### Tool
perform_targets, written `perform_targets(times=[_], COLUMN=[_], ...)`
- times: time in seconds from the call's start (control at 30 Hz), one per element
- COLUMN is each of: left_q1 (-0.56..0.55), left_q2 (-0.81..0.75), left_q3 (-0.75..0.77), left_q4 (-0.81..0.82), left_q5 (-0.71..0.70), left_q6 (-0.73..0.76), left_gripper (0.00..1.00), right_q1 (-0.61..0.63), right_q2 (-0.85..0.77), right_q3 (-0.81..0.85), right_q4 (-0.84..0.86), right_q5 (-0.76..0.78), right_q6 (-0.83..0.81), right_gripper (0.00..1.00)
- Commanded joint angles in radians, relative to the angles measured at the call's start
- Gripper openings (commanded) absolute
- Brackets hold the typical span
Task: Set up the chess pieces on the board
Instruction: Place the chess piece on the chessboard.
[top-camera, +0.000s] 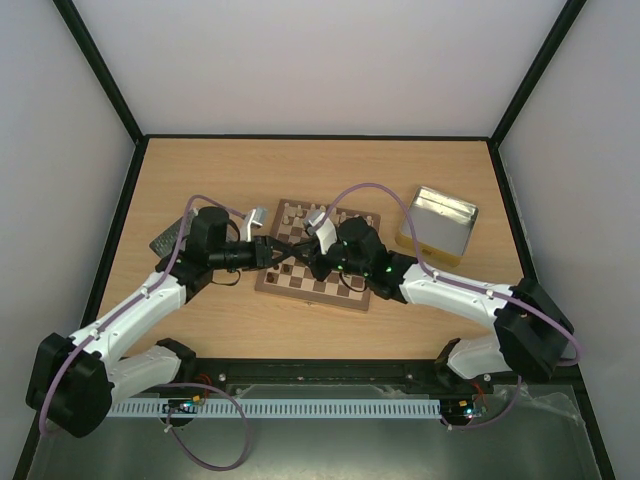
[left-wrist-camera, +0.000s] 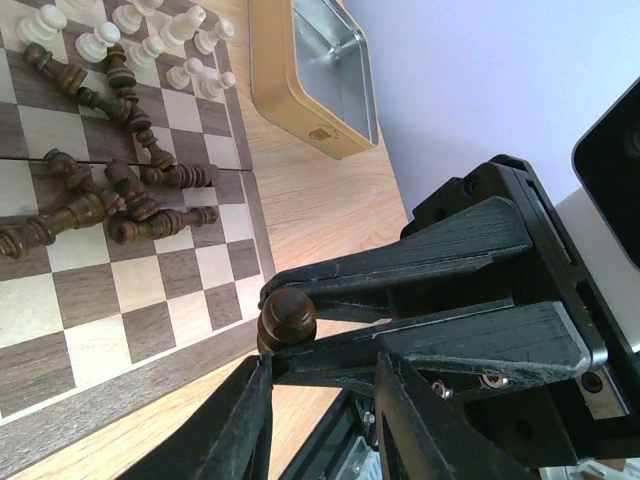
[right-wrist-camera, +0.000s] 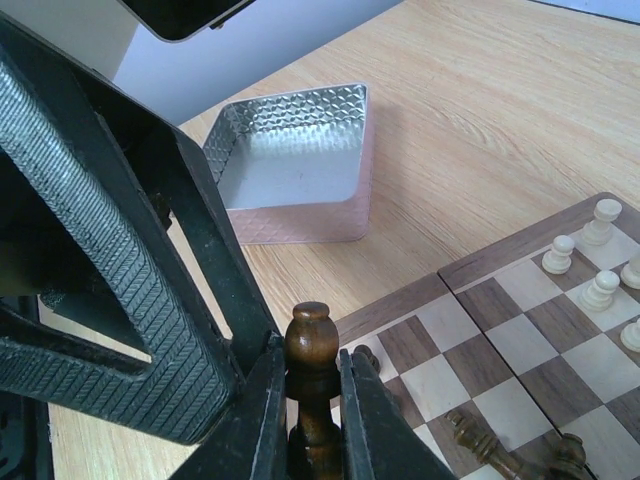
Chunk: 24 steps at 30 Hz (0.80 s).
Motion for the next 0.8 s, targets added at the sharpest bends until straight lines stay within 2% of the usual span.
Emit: perform_targets(times=[0.0, 0.13, 0.27, 0.37, 0.6, 0.77], left_q1=[-0.005, -0.005, -0.004, -0.004, -0.004, -0.004], left_q2=[0.004, -0.015, -0.017, -0.008, 0.011, 0.025], left_q3=[0.035, 0.031, 0.028, 0.025, 0.021, 0.016], left_q4=[0.021, 0.035, 0.057, 0.068, 0.070, 0.059], left_q5=[0.009, -0.023, -0.037, -0.035, -0.026, -0.033], left_q6=[0.000, -0.018, -0.037, -0.049, -0.052, -0.052], left_gripper=[0.30, 0.43, 0.45, 0.43, 0.30, 0.30], right_q1=[0.008, 0.009, 0.008, 0.008, 0.008, 0.007], right_q2=[-0.028, -0.035, -0.041, -0.043, -0.042, -0.038], right_q3=[-0.008, -0.013, -0.017, -0.019, -0.017, -0.014], right_q4=[0.027, 0.028, 0.032, 0.033, 0.032, 0.025], right_q5=[-0.034, -0.036, -0.042, -0.050, -0.065, -0.074], right_q6=[-0.026, -0.029, -0.028, -0.029, -0.031, -0.036], right_gripper=[0.02, 0.02, 0.02, 0.02, 0.02, 0.02])
